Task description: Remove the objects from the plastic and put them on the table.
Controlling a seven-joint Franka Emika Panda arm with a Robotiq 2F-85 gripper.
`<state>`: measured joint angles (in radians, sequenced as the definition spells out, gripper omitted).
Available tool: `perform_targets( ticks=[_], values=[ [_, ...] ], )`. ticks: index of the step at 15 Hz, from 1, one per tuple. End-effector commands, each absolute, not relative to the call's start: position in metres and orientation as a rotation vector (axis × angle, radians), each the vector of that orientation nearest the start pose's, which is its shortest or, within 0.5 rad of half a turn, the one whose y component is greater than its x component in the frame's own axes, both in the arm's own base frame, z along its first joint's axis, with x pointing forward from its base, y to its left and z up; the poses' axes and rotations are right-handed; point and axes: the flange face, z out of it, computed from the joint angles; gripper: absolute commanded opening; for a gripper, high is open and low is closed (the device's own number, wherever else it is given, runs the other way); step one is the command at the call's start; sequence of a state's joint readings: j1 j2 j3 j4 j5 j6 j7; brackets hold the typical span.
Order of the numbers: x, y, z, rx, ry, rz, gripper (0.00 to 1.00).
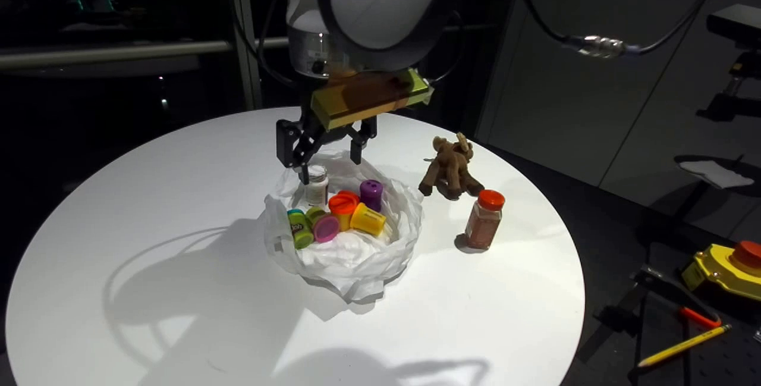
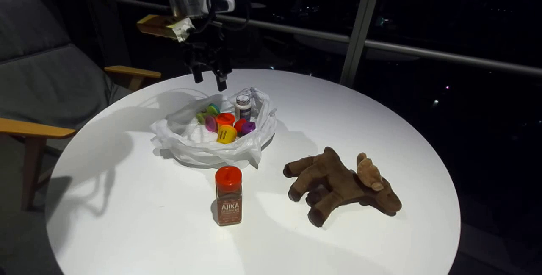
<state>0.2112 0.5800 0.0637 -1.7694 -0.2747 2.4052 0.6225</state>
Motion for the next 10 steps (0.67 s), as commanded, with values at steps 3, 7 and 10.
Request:
perform_targets(
  ticks=[3, 7, 10],
  values=[
    [0.702, 0.172, 0.217, -3.269, 0.218, -0.142, 1.0],
    [0.721, 0.164, 0.196, -3.296, 0.227, -0.066, 1.0],
    [0.731, 0.156, 0.181, -3.312, 0.242, -0.014, 1.0]
  ],
)
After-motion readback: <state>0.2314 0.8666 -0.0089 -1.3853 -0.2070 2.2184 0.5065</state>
